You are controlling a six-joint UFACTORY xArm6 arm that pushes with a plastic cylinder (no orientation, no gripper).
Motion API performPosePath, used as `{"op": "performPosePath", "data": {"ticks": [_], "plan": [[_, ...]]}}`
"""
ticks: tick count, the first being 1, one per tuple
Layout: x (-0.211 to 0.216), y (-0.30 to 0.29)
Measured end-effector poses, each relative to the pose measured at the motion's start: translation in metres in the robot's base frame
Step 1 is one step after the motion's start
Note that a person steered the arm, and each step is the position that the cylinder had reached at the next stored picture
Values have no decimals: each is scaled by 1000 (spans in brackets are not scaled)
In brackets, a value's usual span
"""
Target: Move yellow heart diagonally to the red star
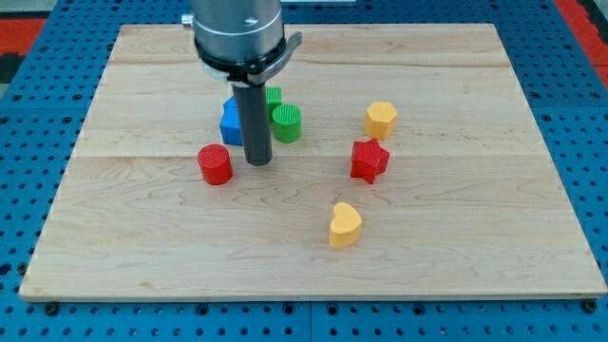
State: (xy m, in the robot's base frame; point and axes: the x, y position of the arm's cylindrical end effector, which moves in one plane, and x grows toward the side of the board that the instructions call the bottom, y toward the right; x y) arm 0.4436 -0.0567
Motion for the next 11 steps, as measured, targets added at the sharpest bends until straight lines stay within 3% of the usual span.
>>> {"op": "performPosePath", "data": {"ticks": [2, 3, 4, 5, 6, 7, 8, 10, 11], "plan": [[5, -102], [24, -80], [25, -3], [78, 68], [113, 30], [145, 36], [155, 156], [109, 123], [86, 67]]}}
